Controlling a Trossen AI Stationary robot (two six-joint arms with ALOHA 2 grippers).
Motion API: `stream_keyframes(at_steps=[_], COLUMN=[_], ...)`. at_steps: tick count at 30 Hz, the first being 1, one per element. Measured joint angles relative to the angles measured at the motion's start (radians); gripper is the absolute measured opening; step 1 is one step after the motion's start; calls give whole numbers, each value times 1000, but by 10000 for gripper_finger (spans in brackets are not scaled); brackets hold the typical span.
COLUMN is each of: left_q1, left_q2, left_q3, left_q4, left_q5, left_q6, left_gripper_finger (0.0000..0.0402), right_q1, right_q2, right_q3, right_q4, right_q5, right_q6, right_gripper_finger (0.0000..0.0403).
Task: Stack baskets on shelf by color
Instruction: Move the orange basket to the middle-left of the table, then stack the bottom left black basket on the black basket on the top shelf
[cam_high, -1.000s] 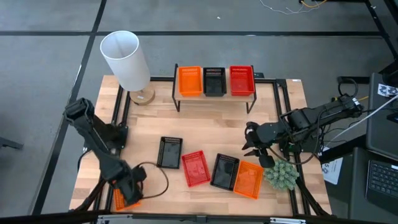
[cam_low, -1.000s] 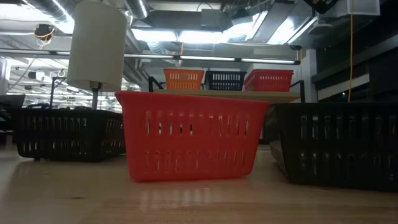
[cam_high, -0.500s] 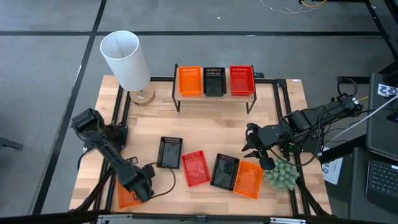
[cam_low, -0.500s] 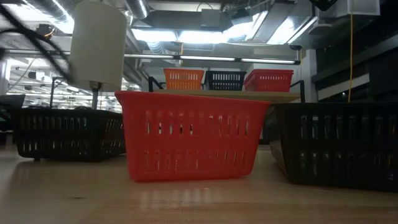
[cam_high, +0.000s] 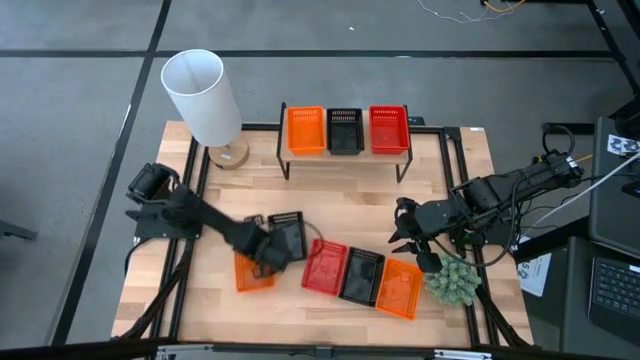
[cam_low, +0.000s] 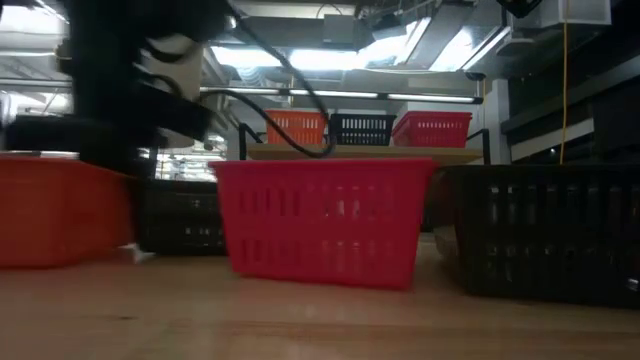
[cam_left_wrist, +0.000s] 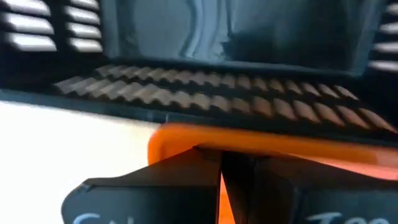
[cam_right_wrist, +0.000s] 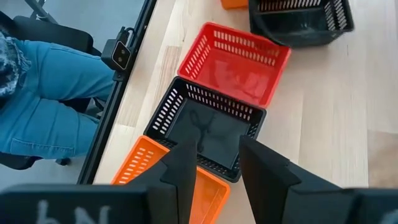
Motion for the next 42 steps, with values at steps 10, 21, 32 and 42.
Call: stream_keyframes(at_steps=[10, 21, 32, 42], left_q1=[230, 167, -8, -124], left_q2=[-4, -255, -582, -934], left_q3=[31, 80, -112, -496], left_q4=[72, -304, -192, 391], left_q5=[-69, -35, -58, -214], left_q6=[228, 188, 108, 170], left_gripper_finger=[0, 0, 0, 0], right_q1=[0, 16, 24, -79], right_q2=[0, 18, 303, 671], right_q3=[0, 0, 0, 199], right_q4=[-10, -34, 250, 531], right_q5=[0, 73, 305, 288], right_q6=[54, 151, 2, -138], right_gripper_finger=[120, 119, 120, 120])
